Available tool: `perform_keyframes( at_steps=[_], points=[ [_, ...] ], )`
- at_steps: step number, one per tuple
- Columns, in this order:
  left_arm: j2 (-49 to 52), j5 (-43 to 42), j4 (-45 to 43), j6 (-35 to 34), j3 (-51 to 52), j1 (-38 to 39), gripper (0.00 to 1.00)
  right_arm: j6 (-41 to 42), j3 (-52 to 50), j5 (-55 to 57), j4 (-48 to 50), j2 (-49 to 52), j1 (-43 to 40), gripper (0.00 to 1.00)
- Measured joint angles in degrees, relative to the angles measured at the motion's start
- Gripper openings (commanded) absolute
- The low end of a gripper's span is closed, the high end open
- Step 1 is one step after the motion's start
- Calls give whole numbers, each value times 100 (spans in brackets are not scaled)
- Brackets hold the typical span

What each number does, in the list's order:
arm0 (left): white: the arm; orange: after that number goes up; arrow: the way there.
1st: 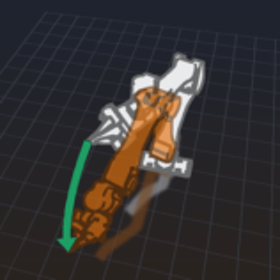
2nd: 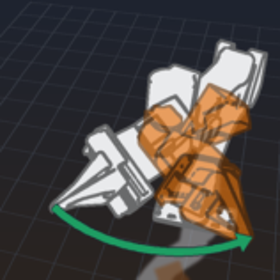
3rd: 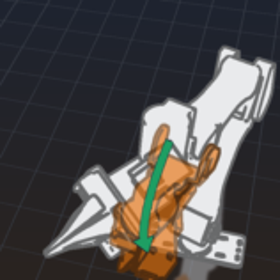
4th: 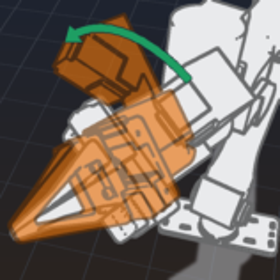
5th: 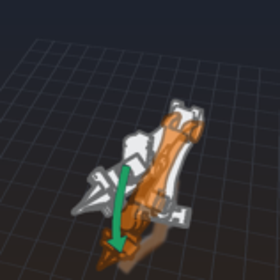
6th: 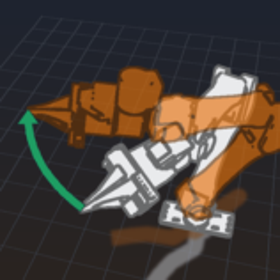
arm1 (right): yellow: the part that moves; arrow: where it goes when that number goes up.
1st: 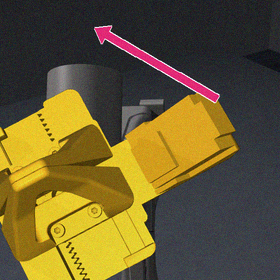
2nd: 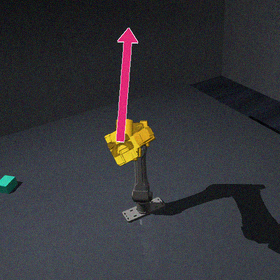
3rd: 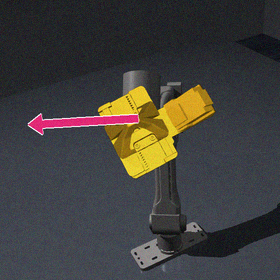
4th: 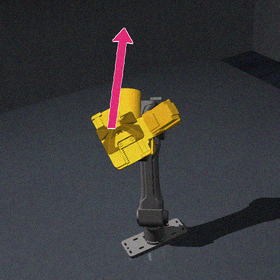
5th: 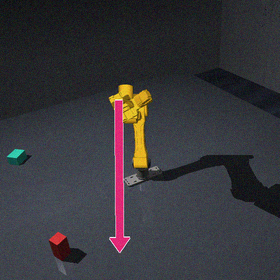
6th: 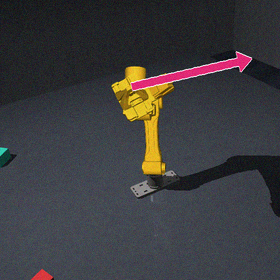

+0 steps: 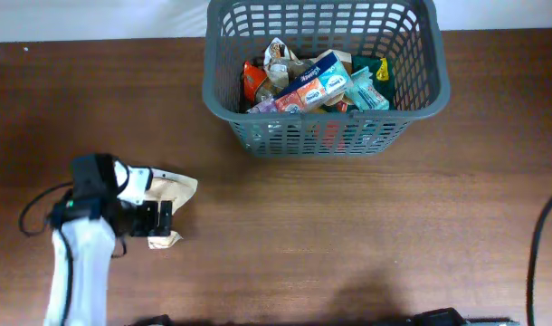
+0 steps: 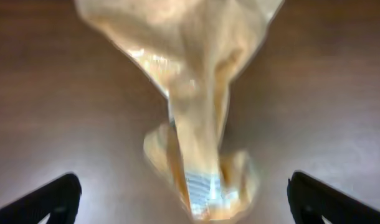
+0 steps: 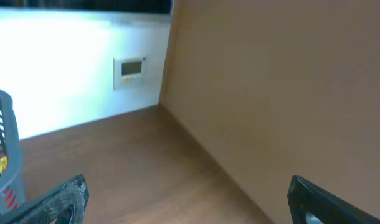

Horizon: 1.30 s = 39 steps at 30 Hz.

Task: Pack container
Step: 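Lower the left gripper onto the crumpled beige pouch and grasp it, then carry the beige pouch over the basket and release it inside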

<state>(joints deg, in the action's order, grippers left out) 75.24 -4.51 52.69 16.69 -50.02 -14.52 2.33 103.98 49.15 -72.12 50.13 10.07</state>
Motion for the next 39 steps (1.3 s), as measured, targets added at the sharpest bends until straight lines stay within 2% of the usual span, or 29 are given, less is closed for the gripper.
perform_keyframes(
  at_steps=[5, 8, 10, 12, 13, 17, 19, 20, 24, 32, 36, 39],
  points=[
    [1062, -197, -525, -4, 2, 0, 96, -164, -31, 155, 22, -321, 219, 99],
    [1515, -343, -688, -2, 7, 13, 90, -258, -31, 219, 20, -417, 284, 99],
    [1665, -396, -748, -11, 7, 46, 75, -289, -31, 240, 20, -439, 286, 99],
    [1725, -407, -820, -55, 11, 85, 43, -302, -31, 251, 20, -442, 291, 99],
    [1731, -404, -850, -17, 11, 101, 38, -306, -35, 251, 22, -442, 291, 99],
    [1766, -271, -929, -22, 11, 107, 28, -330, -35, 251, 22, -442, 291, 99],
    [1770, -155, -970, -42, 11, 107, 13, -348, -35, 262, 20, -442, 291, 94],
    [1773, -85, -1003, -44, 11, 107, 2, -352, -37, 273, 17, -448, 291, 90],
    [1777, 122, -1143, 0, 9, 114, 2, -319, -57, 398, -153, -581, 302, 87],
    [1864, 400, -1423, 2, -234, 122, 2, 195, -81, 1139, -1045, -1381, 315, 87],
    [2017, 442, -1340, -11, -1357, 166, 2, 584, -70, 1567, -1718, -1644, 317, 88],
    [2057, 413, -1215, -22, -2771, 299, 2, 898, -79, 1744, -2299, -1661, 317, 88]
  ],
)
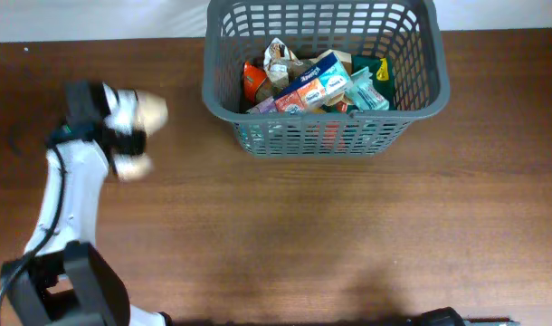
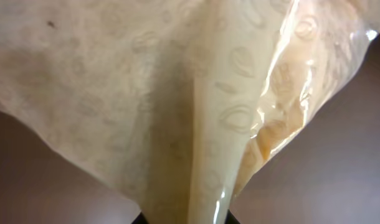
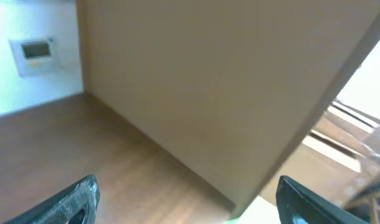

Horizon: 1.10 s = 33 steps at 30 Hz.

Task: Pack container
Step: 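Carry the beige pouch over the basket and release it inside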

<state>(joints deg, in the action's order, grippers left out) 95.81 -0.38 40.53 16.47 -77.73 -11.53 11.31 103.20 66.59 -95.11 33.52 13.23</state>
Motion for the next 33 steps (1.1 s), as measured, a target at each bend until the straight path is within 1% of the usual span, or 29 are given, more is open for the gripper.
perform_keyframes(
  at_steps=[2, 5, 7, 10, 12, 15, 19, 22, 25, 27, 30, 33],
  points=[
    [0, -24, -90, 0, -918, 144, 2, 181, -26, 57, -179, 0, 0, 88],
    [-4, -61, -334, 0, -2227, 455, 2, 365, -122, 131, -186, -13, 0, 88],
    [-11, -83, -485, 2, -2765, 660, 2, 457, -249, 153, -186, -39, 0, 89],
    [-13, -129, -1025, 2, -3473, 1008, 1, 562, -501, 160, -186, -98, 0, 89],
    [-35, -234, -1473, 2, -3729, 1209, 2, 610, -673, 162, -186, -109, 0, 90],
    [-66, -743, -2098, -9, -3856, 1464, 2, 654, -909, 186, -186, -109, 0, 92],
    [118, -1786, -2955, -227, -3888, 1853, 2, 680, -1027, 201, -168, -111, 0, 94],
    [562, -2649, -3482, -468, -3930, 2216, 2, 695, -1019, 221, -22, -114, 0, 96],
    [1187, -3344, -3560, -660, -3930, 2568, 2, 693, -920, 243, 85, -114, 0, 97],
    [1639, -3679, -3390, -728, -3930, 2758, 2, 691, -800, 254, 101, -114, 0, 97],
    [2323, -4041, -2796, -787, -3908, 2994, 2, 693, -654, 264, 105, -118, 0, 98],
    [2815, -4227, -2127, -774, -3849, 3117, 2, 691, -616, 264, 107, -122, 0, 99]
  ],
)
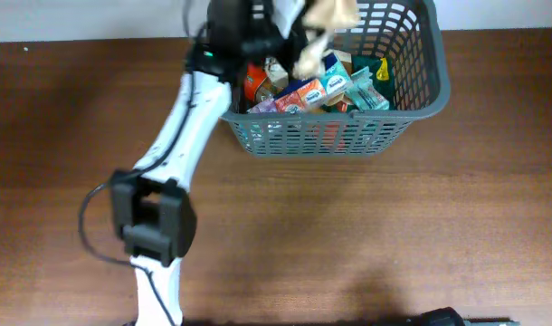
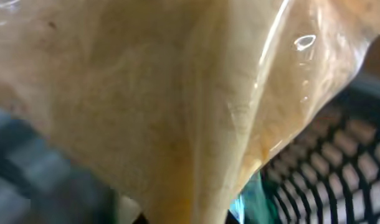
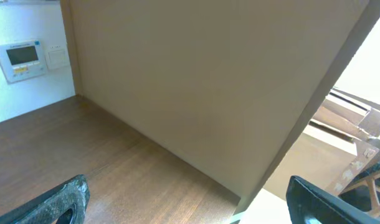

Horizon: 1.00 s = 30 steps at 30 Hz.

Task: Pack container
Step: 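Carry the beige pouch over the basket and release it inside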

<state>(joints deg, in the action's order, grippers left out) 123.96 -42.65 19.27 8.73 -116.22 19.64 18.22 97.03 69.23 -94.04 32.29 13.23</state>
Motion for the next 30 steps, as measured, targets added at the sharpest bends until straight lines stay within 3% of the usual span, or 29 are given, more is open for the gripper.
perform_keyframes(
  at_steps=[5, 6, 8, 9, 19, 24, 30],
  points=[
    [214, -48, 452, 223, 26, -11, 3, 2, 0, -2, 2, 0, 0, 100],
    [195, -46, 426, 249, 24, -17, 14, 2, 0, -2, 7, 0, 0, 100],
    [157, -42, 402, 334, 24, -24, 87, 2, 0, -2, 17, 0, 0, 100],
    [146, -44, 398, 352, 24, -26, 99, 0, 0, -2, 17, -2, 0, 100],
    [96, 76, 151, 289, -7, -46, 99, 0, 0, 125, 151, 0, 0, 99],
    [-160, 1220, 168, -221, -98, -345, 99, 2, 127, 417, 345, -2, 0, 99],
    [-1032, 2970, 688, -608, -168, -1263, 99, 4, 431, 557, 302, -2, 0, 99]
  ],
)
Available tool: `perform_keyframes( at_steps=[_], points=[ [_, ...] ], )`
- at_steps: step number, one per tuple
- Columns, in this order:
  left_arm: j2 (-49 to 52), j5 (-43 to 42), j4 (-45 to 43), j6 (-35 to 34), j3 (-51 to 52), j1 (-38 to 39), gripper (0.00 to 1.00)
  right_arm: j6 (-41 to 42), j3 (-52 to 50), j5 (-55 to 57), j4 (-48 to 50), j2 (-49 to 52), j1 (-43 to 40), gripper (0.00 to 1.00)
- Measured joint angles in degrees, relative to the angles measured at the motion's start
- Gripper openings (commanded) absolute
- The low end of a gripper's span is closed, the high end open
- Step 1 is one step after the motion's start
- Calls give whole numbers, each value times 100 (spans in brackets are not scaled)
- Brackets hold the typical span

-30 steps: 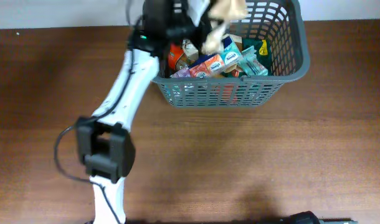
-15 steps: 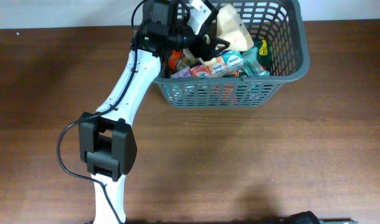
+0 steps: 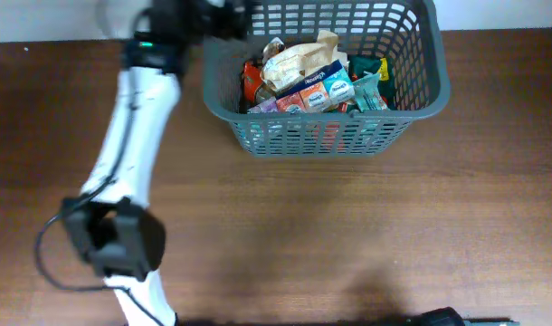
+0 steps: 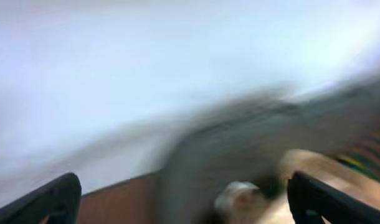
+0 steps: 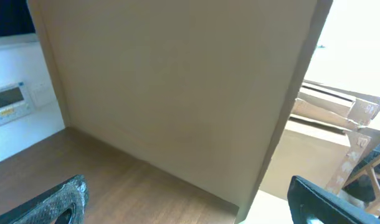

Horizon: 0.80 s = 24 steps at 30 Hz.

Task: Pack container
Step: 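Carry the beige pouch over the basket and release it inside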

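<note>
The crumpled tan bag lies on top of the packets inside the grey mesh basket at the back of the table. My left gripper hovers at the basket's back left corner, open and empty. Its wrist view is blurred by motion: the dark fingertips stand wide apart, with the grey basket wall and a pale shape between them. My right gripper is open, empty and outside the overhead view; it faces away from the table's objects.
The basket also holds a blue-and-orange box, an orange packet and green packets. The brown wooden table stretches in front of it. The right wrist view shows a beige panel and a wall thermostat.
My left gripper was shut on the tan bag above the basket. Now it is open, shifted left to the basket's back left corner, and the bag lies in the basket.
My left gripper stood open around the tan bag on the table at the left. Then it held the bag lifted, further back on the left. Then it held it over the basket. Now the bag rests inside and the gripper is open. The right arm stayed off to the side.
</note>
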<state>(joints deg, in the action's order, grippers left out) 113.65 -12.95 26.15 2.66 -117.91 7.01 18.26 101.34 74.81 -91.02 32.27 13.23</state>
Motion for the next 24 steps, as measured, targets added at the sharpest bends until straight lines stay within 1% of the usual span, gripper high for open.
perform_keyframes(
  at_steps=[2, 5, 8, 11, 16, 24],
  points=[
    [-374, 385, 404, -61, -28, -374, 99, 59, 46, 24, -144, -20, -20, 99],
    [-841, 741, 1032, -107, -83, -826, 99, 343, 50, 44, -566, -85, -120, 99],
    [-1176, 973, 1591, -142, -96, -1123, 99, 557, 44, 44, -595, -227, -275, 99],
    [-1340, 1309, 1939, -155, -98, -1322, 99, 599, -2, 35, -595, -422, -444, 99],
    [-1368, 1703, 2044, -166, -98, -1606, 99, 529, -310, -278, -595, -938, -835, 99],
    [-1368, 1888, 2057, -166, -98, -1937, 99, 485, -1606, -1534, -520, -1934, -1250, 99]
  ],
)
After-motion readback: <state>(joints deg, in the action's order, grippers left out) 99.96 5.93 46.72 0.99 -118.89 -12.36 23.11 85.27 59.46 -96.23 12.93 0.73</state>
